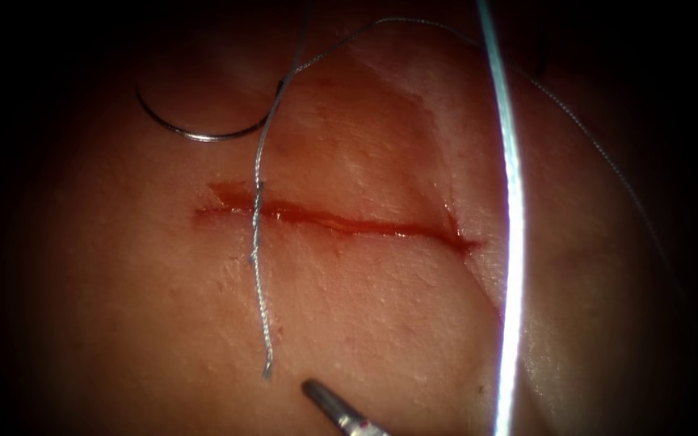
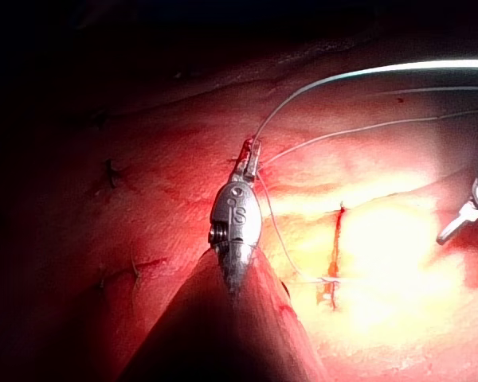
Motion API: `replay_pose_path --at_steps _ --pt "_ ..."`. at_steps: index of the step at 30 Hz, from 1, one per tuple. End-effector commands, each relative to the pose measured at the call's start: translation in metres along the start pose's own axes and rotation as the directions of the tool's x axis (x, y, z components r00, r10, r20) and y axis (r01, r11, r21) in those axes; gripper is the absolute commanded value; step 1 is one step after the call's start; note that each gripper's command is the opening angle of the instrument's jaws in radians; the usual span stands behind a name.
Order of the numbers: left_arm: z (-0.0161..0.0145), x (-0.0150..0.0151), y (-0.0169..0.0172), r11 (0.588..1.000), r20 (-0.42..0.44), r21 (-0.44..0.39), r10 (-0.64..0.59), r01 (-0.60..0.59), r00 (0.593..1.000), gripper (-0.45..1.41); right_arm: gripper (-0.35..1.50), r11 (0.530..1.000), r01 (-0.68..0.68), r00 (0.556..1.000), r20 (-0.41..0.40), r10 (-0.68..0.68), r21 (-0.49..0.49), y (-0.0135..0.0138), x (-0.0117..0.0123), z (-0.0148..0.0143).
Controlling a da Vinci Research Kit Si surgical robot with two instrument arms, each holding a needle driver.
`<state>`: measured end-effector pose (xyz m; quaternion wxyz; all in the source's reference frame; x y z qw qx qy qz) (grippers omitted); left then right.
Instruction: Wound Closure
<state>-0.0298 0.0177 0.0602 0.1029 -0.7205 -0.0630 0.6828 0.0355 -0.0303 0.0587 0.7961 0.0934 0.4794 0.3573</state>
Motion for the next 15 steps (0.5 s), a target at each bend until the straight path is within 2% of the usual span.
replay_pose_path --at_steps 1,8,10,11,14,15 --pt "0.0002 -0.0003 0.0005 1.000 -0.002 0.005 0.004 -0.004 1.000 -0.45 1.05 1.000 0.003 1.000 -0.011 -0.003 0.022 0.0008 0.0010 0.0011" --pt "-0.0025 -0.0001 0.0047 1.000 -0.019 0.024 0.019 -0.018 1.000 -0.45 0.89 0.993 0.025 0.999 -0.039 -0.021 0.118 0.0056 0.0047 0.0045" --pt "-0.0034 -0.0002 0.0058 0.999 -0.024 0.039 0.012 -0.011 1.000 -0.45 0.84 0.991 0.034 0.999 -0.045 -0.028 0.132 0.0075 0.0054 0.0071" --pt "-0.0034 -0.0002 0.0058 0.999 -0.024 0.039 0.012 -0.011 1.000 -0.45 0.84 0.991 0.034 0.999 -0.045 -0.028 0.132 0.0075 0.0054 0.0071" --pt "-0.0040 -0.0002 0.0066 0.998 -0.041 0.057 -0.001 0.003 0.999 -0.45 0.81 0.989 0.042 0.998 -0.046 -0.035 0.143 0.0087 0.0052 0.0095" --pt "-0.0041 -0.0003 0.0072 0.998 -0.048 0.062 -0.004 0.007 0.999 -0.45 0.78 0.988 0.050 0.998 -0.048 -0.043 0.144 0.0096 0.0047 0.0114"
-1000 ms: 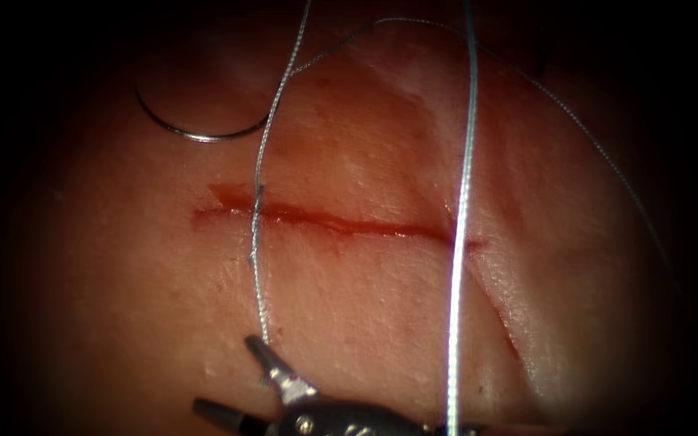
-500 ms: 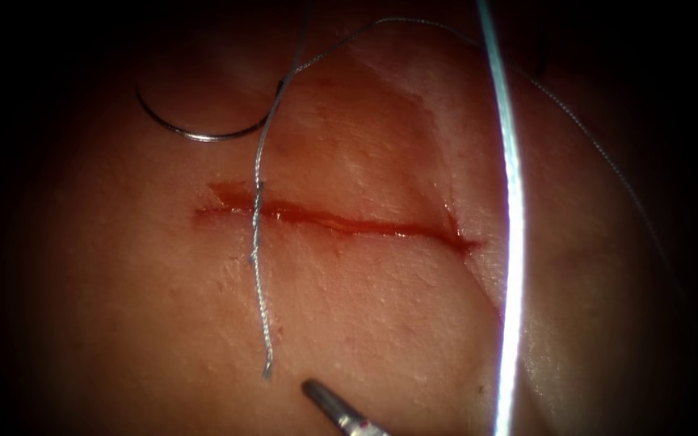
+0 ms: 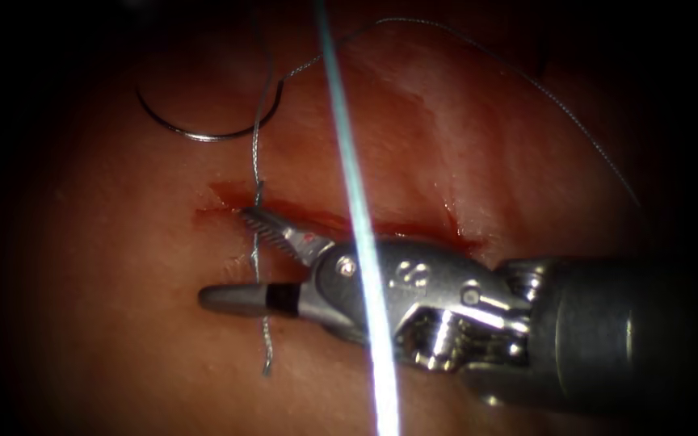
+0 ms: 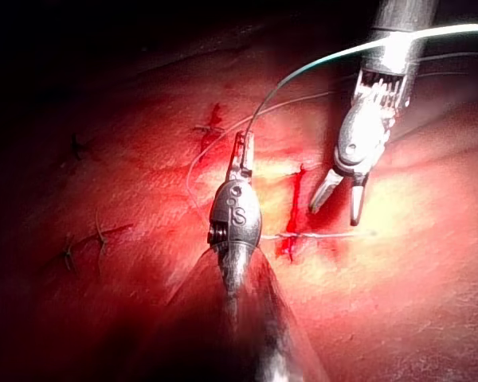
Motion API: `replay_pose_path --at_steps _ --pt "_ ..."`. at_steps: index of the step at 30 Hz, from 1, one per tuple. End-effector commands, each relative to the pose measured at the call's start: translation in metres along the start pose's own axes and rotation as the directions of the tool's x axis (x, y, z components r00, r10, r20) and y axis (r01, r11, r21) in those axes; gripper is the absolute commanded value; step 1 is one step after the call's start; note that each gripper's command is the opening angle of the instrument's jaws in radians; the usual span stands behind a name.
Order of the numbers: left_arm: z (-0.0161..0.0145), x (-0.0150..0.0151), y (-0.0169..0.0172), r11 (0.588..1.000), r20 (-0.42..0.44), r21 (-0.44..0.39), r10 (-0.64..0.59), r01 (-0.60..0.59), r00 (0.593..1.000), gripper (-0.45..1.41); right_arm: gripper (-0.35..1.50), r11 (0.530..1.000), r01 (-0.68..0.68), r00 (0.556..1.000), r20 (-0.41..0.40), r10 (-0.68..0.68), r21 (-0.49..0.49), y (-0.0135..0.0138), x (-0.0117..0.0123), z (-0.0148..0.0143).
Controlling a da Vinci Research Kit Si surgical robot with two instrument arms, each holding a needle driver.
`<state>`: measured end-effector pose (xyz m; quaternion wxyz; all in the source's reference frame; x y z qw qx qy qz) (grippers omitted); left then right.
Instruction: Wound Closure
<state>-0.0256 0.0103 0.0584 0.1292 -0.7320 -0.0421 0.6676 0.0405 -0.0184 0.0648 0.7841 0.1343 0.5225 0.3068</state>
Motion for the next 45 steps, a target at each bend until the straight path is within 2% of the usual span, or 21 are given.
replay_pose_path --at_steps 1,5,13,17,22,28,33,36,45 --pt "0.0004 -0.0006 0.0003 1.000 0.000 0.004 -0.002 0.002 1.000 -0.45 0.76 1.000 0.010 1.000 -0.005 -0.010 0.002 0.0010 -0.0006 0.0024" --pt "0.0001 -0.0009 0.0018 1.000 -0.006 0.022 -0.010 0.010 1.000 -0.45 0.64 1.000 0.026 0.999 -0.025 -0.026 0.003 0.0028 -0.0011 0.0047" --pt "-0.0009 -0.0023 0.0057 0.998 -0.018 0.042 -0.045 0.046 0.999 -0.45 0.49 0.998 0.057 0.997 -0.056 -0.060 -0.038 0.0054 -0.0014 0.0065" --pt "-0.0013 -0.0026 0.0069 0.997 -0.031 0.050 -0.055 0.056 0.998 -0.45 0.39 0.997 0.062 0.990 -0.123 -0.067 -0.044 0.0072 -0.0020 0.0074" --pt "-0.0015 -0.0030 0.0083 0.996 -0.032 0.055 -0.062 0.064 0.998 -0.45 0.32 0.997 0.057 0.978 -0.199 -0.064 -0.043 0.0089 -0.0014 0.0075" --pt "-0.0019 -0.0042 0.0099 0.995 -0.040 0.057 -0.075 0.077 0.996 -0.45 0.27 0.999 -0.033 0.953 -0.300 0.032 0.001 0.0111 -0.0009 0.0074" --pt "-0.0024 -0.0051 0.0105 0.995 -0.041 0.054 -0.083 0.085 0.996 -0.45 0.24 0.998 -0.049 0.944 -0.324 0.060 0.043 0.0113 -0.0003 0.0072" --pt "-0.0034 -0.0067 0.0107 0.995 -0.036 0.064 -0.076 0.078 0.996 -0.45 0.24 0.994 -0.061 0.931 -0.353 0.091 0.095 0.0111 0.0004 0.0065" --pt "-0.0052 -0.0093 0.0100 0.993 -0.030 0.084 -0.081 0.083 0.996 -0.45 0.36 0.984 -0.080 0.914 -0.382 0.137 0.159 0.0098 0.0023 0.0051"
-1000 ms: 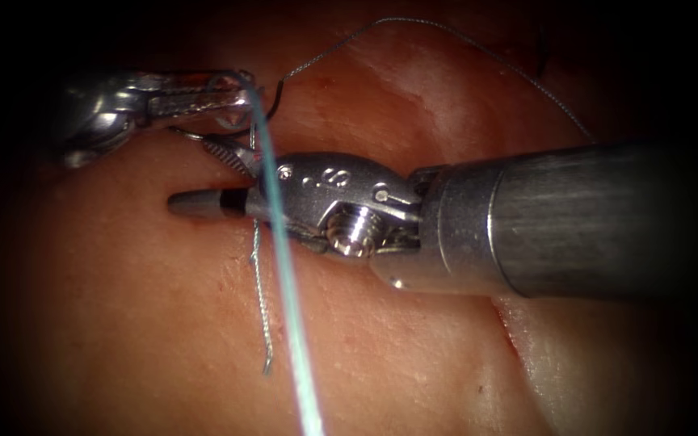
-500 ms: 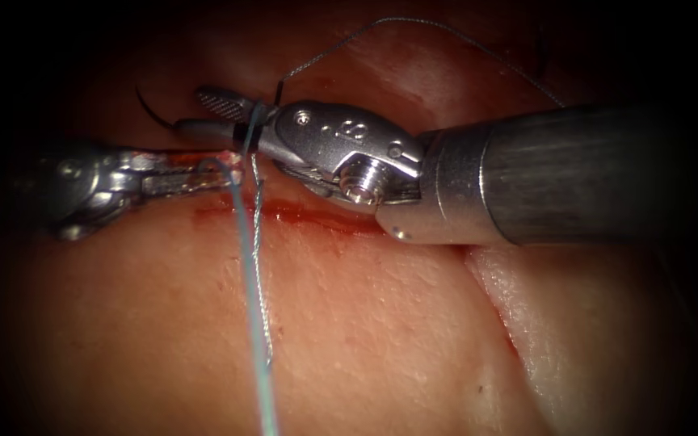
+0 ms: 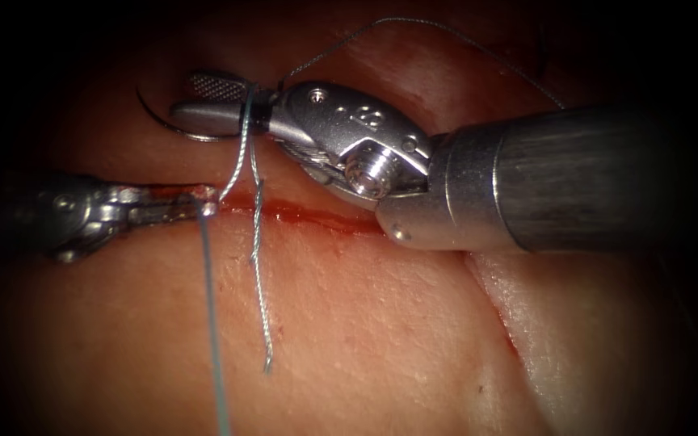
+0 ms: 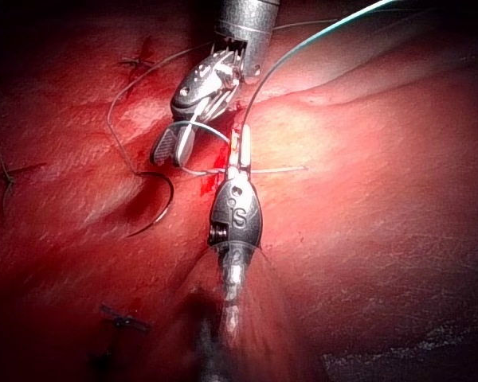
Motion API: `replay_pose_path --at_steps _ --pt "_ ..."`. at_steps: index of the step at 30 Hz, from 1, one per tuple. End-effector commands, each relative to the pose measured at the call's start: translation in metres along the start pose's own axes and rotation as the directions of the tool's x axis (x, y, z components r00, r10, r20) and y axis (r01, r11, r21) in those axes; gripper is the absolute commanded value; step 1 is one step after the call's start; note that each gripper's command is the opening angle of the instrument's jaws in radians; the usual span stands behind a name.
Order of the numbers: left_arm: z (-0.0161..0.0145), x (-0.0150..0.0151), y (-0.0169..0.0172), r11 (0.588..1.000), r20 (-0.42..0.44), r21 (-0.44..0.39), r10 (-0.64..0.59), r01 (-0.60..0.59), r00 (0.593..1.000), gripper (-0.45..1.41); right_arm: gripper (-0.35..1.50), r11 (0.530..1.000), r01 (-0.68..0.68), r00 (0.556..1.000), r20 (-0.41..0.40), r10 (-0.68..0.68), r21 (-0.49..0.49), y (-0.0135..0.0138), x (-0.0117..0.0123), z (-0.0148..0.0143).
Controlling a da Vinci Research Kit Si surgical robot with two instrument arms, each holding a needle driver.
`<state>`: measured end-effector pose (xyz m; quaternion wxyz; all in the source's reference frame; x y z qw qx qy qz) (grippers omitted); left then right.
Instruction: Wound Closure
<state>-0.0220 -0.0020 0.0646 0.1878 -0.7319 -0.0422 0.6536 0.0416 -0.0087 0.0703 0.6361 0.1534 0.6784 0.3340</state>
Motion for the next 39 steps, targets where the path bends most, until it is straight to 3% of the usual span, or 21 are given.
replay_pose_path --at_steps 1,6,16,22,23,30,32,39 --pt "0.0003 -0.0008 0.0000 1.000 -0.001 0.001 0.000 0.000 1.000 -0.45 0.36 1.000 0.000 1.000 -0.005 0.000 0.004 -0.0002 -0.0002 0.0007" --pt "0.0001 -0.0015 -0.0003 1.000 -0.001 0.003 0.000 0.000 1.000 -0.45 0.37 1.000 -0.003 1.000 -0.011 0.003 0.018 -0.0010 0.0001 0.0003" --pt "-0.0005 -0.0055 -0.0012 0.999 -0.003 0.002 -0.033 0.033 0.999 -0.45 0.36 0.986 -0.008 1.000 -0.014 0.011 0.164 -0.0014 -0.0005 -0.0026" --pt "-0.0005 -0.0055 -0.0014 0.999 -0.003 0.002 -0.039 0.039 0.999 -0.45 0.37 0.973 -0.008 1.000 -0.002 0.009 0.232 -0.0010 -0.0007 -0.0031" --pt "-0.0005 -0.0055 -0.0014 0.999 -0.003 0.002 -0.039 0.039 0.999 -0.45 0.41 0.957 0.031 0.999 -0.003 -0.032 0.287 -0.0008 -0.0009 -0.0032" --pt "-0.0005 -0.0054 -0.0014 0.999 -0.002 0.005 -0.040 0.040 0.999 -0.45 0.41 0.910 0.091 0.996 -0.018 -0.091 0.405 -0.0011 -0.0012 -0.0028" --pt "-0.0005 -0.0053 -0.0014 0.999 -0.003 0.003 -0.046 0.046 0.999 -0.45 0.39 0.854 0.127 0.991 -0.036 -0.127 0.504 -0.0011 -0.0011 -0.0026" --pt "-0.0005 -0.0053 -0.0014 0.999 -0.005 -0.006 -0.052 0.052 0.999 -0.45 0.37 0.761 0.156 0.983 -0.023 -0.182 0.629 -0.0014 -0.0003 -0.0028"
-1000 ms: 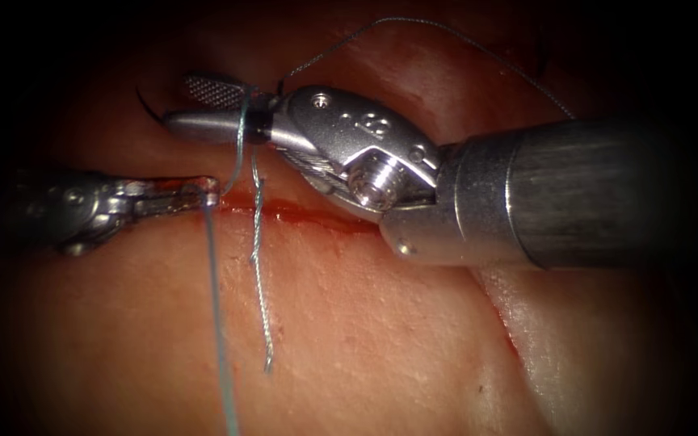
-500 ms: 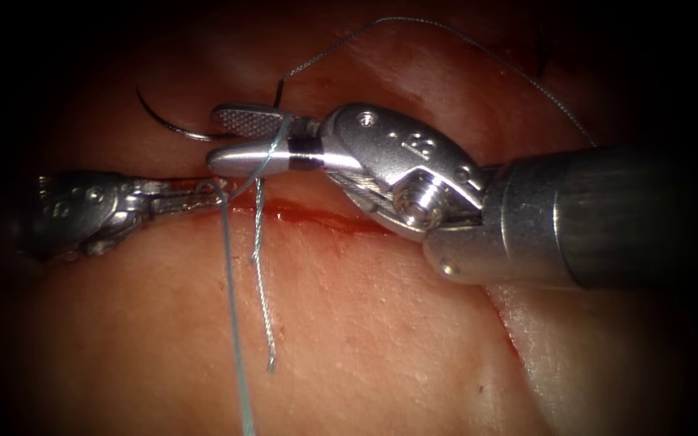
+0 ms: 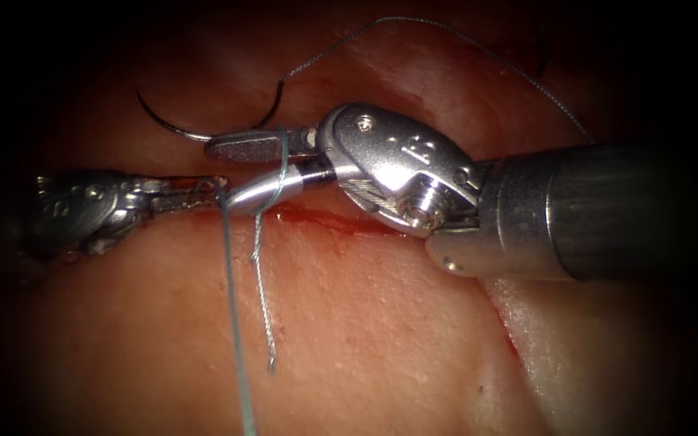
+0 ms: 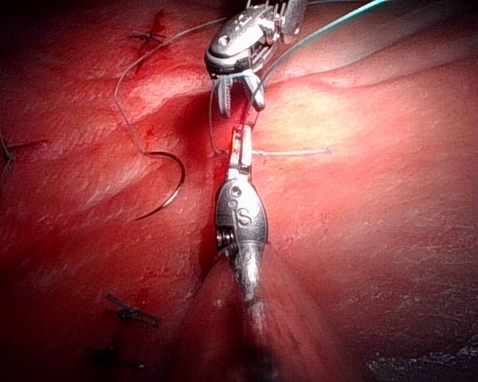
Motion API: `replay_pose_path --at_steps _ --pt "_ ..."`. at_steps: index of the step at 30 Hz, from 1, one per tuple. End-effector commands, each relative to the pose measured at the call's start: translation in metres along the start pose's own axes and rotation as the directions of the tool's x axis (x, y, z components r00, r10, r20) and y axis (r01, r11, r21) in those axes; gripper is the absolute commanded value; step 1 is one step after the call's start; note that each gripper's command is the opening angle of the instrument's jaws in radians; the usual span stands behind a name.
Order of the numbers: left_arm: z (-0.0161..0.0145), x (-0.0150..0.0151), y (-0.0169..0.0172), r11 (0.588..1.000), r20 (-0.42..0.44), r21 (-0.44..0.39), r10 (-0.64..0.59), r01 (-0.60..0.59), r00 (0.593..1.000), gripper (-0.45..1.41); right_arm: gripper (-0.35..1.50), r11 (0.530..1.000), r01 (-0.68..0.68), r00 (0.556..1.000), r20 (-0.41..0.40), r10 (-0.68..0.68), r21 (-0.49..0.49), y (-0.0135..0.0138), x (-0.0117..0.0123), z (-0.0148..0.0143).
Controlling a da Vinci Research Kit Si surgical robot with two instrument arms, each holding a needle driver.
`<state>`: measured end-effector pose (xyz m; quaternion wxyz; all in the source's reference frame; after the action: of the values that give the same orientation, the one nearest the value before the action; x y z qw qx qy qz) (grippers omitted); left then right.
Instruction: Wound Closure
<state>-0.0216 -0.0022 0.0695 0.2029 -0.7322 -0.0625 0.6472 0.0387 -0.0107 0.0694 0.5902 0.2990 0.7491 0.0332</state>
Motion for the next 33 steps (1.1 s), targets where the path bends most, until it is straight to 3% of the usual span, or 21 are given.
replay_pose_path --at_steps 1,14,26,33 --pt "0.0003 -0.0008 0.0000 1.000 -0.002 -0.004 -0.012 0.012 1.000 -0.45 0.37 0.998 0.006 1.000 0.010 -0.007 0.061 0.0004 0.0003 0.0003" --pt "0.0005 -0.0009 -0.0001 0.998 -0.045 -0.009 -0.066 0.065 0.997 -0.45 0.34 0.957 0.041 0.993 0.093 -0.070 0.288 -0.0012 0.0009 0.0016" --pt "0.0005 -0.0016 -0.0007 0.994 -0.072 -0.019 -0.110 0.109 0.991 -0.45 0.31 0.921 0.043 0.980 0.163 -0.115 0.388 -0.0023 -0.0031 0.0014" --pt "0.0008 -0.0020 -0.0008 0.994 -0.073 -0.025 -0.112 0.110 0.991 -0.45 0.34 0.903 0.034 0.964 0.224 -0.142 0.429 -0.0026 -0.0040 0.0011"
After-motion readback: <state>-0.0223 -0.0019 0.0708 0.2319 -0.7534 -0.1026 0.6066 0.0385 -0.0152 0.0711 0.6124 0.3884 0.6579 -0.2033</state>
